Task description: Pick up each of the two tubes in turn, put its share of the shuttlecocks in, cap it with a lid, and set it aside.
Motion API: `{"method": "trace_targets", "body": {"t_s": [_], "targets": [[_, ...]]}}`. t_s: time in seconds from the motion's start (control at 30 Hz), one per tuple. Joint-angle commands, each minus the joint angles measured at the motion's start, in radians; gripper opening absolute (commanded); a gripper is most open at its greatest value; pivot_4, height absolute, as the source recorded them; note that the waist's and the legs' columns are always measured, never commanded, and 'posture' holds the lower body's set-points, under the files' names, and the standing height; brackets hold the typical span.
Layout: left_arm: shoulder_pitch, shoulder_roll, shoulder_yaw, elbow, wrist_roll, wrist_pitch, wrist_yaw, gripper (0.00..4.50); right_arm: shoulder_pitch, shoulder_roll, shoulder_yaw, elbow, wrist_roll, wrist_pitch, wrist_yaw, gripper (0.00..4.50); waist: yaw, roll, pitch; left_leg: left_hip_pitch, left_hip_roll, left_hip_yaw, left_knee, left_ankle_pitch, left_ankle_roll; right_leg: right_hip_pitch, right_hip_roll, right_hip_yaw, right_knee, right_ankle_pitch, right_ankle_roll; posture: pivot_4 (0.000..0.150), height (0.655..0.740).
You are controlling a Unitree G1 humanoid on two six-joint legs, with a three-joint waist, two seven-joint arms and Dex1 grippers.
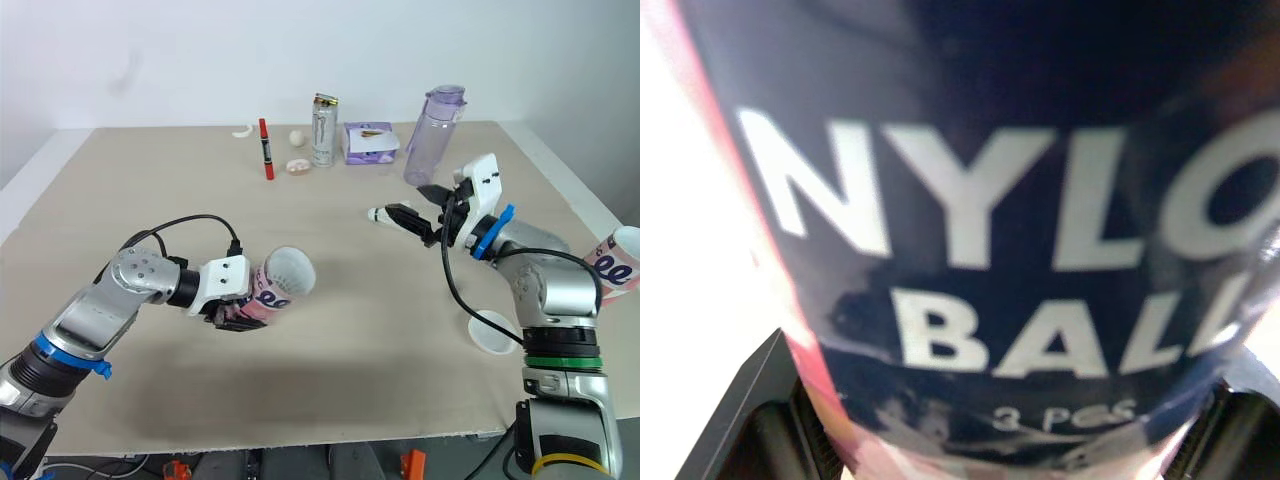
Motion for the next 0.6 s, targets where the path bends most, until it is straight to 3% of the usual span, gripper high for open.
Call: {"method": "trace_targets", "body": {"t_s": [0.03, 0.6], "targets": [[0.024, 0.017, -0.012, 0.014, 0.026, 0.026, 0.014, 3.35, -0.057, 0.028, -0.014, 0.182, -0.055, -0.107, 0.014, 4.30, -0.001, 0.000, 0.000, 0.000, 0.000, 0.000, 0.000, 0.000, 0.000, 0.000, 0.000, 0.000, 0.000, 0.000, 0.000, 0.150, 0.7400], [0.048, 0.032, 0.009, -0.017, 0.024, 0.050, 0.028, 3.35, -0.347, 0.162, 0.030, 0.781, -0.237, -0.334, 0.094, 4.30, -0.011, 0.000, 0.001, 0.000, 0.000, -0.002, 0.000, 0.000, 0.000, 0.001, 0.003, 0.001, 0.000, -0.001, 0.001, 0.150, 0.7400]]}}
